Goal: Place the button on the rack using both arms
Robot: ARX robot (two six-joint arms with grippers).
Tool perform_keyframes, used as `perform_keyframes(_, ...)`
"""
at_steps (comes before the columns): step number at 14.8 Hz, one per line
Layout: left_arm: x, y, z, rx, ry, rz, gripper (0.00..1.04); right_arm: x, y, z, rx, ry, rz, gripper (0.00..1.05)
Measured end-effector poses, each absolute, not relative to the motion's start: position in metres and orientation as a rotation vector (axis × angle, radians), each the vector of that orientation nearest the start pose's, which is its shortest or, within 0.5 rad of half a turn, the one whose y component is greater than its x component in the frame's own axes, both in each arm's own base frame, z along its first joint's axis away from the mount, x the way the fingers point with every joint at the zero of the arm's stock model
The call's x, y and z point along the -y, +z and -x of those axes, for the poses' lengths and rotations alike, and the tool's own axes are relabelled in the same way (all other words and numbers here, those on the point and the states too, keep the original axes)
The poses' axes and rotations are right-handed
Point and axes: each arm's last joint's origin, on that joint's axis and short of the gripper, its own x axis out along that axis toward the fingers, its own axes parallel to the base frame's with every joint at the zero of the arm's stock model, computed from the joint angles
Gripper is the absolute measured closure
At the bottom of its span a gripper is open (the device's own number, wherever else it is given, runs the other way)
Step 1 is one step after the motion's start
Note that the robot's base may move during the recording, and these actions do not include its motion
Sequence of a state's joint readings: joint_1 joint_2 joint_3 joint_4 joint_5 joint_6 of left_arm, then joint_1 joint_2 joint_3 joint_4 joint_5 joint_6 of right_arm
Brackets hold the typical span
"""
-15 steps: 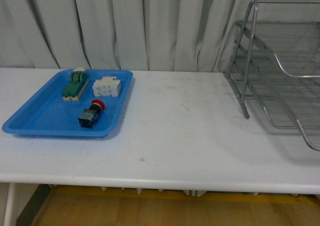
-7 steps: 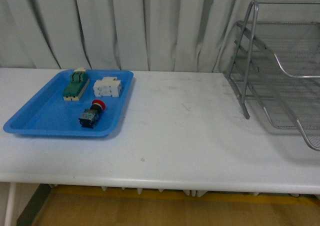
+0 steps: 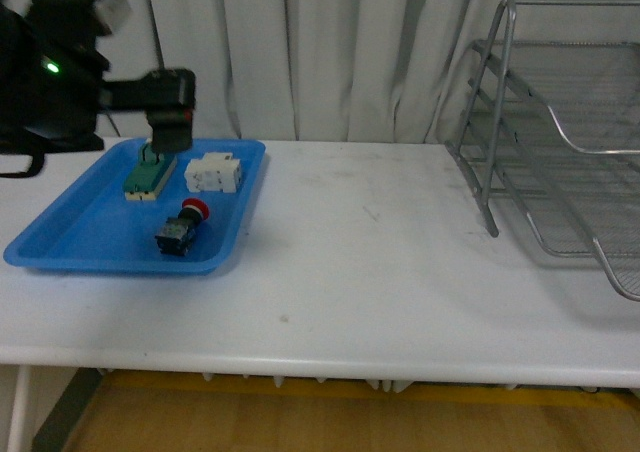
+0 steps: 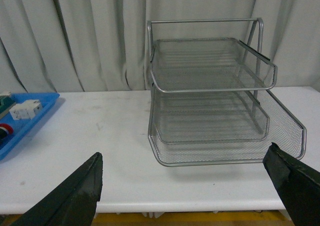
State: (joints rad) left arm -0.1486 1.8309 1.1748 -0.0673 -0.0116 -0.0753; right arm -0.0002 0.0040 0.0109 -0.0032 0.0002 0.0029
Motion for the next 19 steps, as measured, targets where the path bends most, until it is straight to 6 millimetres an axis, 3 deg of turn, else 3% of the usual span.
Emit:
perform_keyframes(3,0.064,0.157,-0.439,-0.846,-0.094,-0.073,0.07,0.0,0.167,-0.097,0.004,0.0,-0.003,0.06)
perform_keyframes(6,0.066,0.14,-0.462,-0.881,-0.093,-0.099,0.07,0.0,0.167,-0.097,0.004,0.0,-0.003,0.06)
perform_keyframes(9,0.065,0.118,-0.468,-0.923,-0.084,-0.099,0.07,0.0,0.167,-0.097,0.004,0.0,-0.003,0.06)
perform_keyframes(14,0.048,0.095,-0.472,-0.962,-0.06,-0.063,0.07,0.0,0.167,-0.097,0.003,0.0,-0.003,0.06)
perform_keyframes(19,0.047,0.076,-0.482,-0.981,-0.048,-0.051,0.07,0.0,0.167,-0.097,0.003,0.0,-0.003,0.06)
